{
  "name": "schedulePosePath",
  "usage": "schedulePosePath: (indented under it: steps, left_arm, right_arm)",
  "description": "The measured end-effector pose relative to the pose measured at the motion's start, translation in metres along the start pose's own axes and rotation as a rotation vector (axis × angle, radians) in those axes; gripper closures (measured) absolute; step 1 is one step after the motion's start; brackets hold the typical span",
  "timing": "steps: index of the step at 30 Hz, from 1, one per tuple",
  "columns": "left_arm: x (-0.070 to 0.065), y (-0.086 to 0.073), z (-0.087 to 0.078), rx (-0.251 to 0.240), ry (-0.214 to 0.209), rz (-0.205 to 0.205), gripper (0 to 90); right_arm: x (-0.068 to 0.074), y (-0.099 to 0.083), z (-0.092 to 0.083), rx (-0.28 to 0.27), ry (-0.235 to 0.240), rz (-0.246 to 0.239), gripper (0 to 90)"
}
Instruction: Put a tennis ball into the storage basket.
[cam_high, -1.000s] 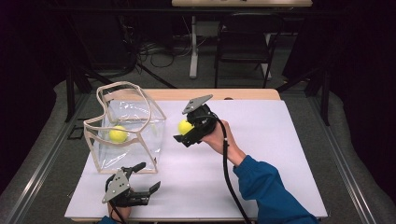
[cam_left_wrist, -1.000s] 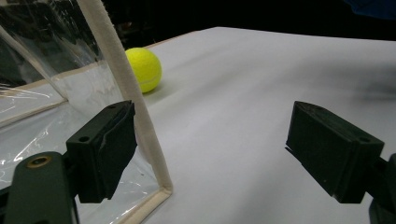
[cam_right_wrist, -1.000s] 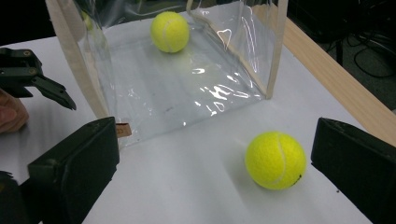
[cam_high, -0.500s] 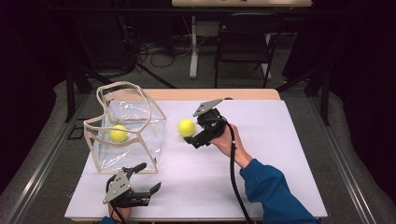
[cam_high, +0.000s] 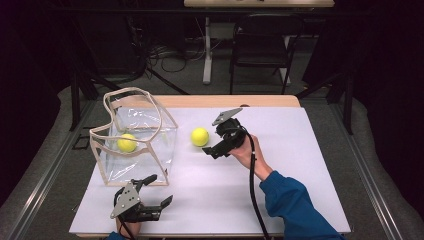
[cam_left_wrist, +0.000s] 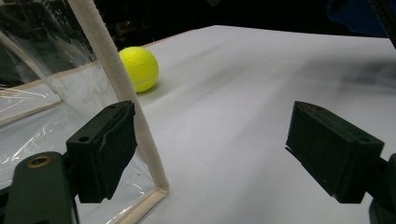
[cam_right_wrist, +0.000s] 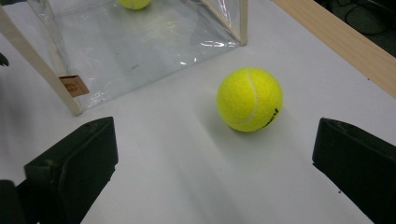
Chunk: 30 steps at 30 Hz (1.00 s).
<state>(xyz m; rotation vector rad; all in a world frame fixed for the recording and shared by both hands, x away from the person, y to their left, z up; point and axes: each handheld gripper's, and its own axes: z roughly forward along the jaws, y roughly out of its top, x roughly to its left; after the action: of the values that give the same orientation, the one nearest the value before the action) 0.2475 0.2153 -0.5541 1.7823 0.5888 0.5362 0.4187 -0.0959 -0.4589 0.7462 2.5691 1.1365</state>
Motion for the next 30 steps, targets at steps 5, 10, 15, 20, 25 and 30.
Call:
schedulePosePath:
  steps: [5,10,15,20,25,30]
  left_arm:
    - [0.0,0.0,0.0,-0.001,-0.001,-0.001,15.9]
    - [0.0,0.0,0.002,0.001,-0.003,0.002,15.9]
    - [0.0,0.001,0.002,-0.003,-0.006,0.003,15.9]
    - [0.0,0.001,0.001,-0.006,-0.006,0.002,15.9]
    - [0.001,0.0,0.001,-0.002,-0.005,0.001,15.9]
    - [0.001,0.0,0.001,-0.001,-0.003,0.0,15.9]
  right_arm:
    - [-0.006,-0.001,0.005,0.01,-0.018,0.002,0.0]
    - [-0.009,-0.001,0.013,0.028,-0.024,0.001,0.0]
    - [-0.012,-0.001,0.022,0.046,-0.036,-0.001,0.0]
    - [-0.015,0.001,0.031,0.065,-0.032,0.0,0.0]
    - [-0.017,0.006,0.04,0.064,-0.022,0.007,0.0]
    - [-0.018,0.009,0.048,0.072,-0.012,0.016,0.0]
